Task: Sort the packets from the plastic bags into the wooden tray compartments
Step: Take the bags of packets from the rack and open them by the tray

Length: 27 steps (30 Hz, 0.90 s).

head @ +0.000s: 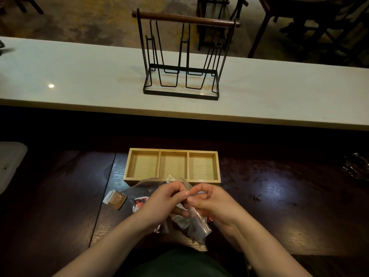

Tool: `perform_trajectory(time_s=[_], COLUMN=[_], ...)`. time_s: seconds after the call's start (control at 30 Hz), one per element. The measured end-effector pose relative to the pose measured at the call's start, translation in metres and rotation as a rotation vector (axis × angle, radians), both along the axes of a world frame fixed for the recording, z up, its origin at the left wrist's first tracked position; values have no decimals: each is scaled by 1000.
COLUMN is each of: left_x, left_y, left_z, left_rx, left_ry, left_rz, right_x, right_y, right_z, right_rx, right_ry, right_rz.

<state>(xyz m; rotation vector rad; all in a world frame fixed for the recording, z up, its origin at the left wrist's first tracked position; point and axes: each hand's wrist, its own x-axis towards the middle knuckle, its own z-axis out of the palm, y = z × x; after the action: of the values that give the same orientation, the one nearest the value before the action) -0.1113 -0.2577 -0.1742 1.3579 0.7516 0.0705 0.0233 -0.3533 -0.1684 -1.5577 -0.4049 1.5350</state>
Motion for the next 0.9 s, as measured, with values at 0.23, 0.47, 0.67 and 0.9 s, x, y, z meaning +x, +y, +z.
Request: perform_trajectory(time_s=[0.23, 0.47, 0.67, 0.9], left_x=[2, 11, 13, -2], left_y=[-9, -22, -16, 3], left_z=[-2, -4, -4, 4], left_rx=[45, 226, 417, 622], left_ry=[5, 96, 112, 207], left_rz=[64, 100, 20, -97], right_x=[0, -10, -1, 26], right_y=[-4, 5, 3, -3], right_z=[-6, -4, -4, 0], right_rx=[-11, 0, 15, -11], right_ry=[46, -418, -255, -707], right_rz=[-78, -63, -70, -108])
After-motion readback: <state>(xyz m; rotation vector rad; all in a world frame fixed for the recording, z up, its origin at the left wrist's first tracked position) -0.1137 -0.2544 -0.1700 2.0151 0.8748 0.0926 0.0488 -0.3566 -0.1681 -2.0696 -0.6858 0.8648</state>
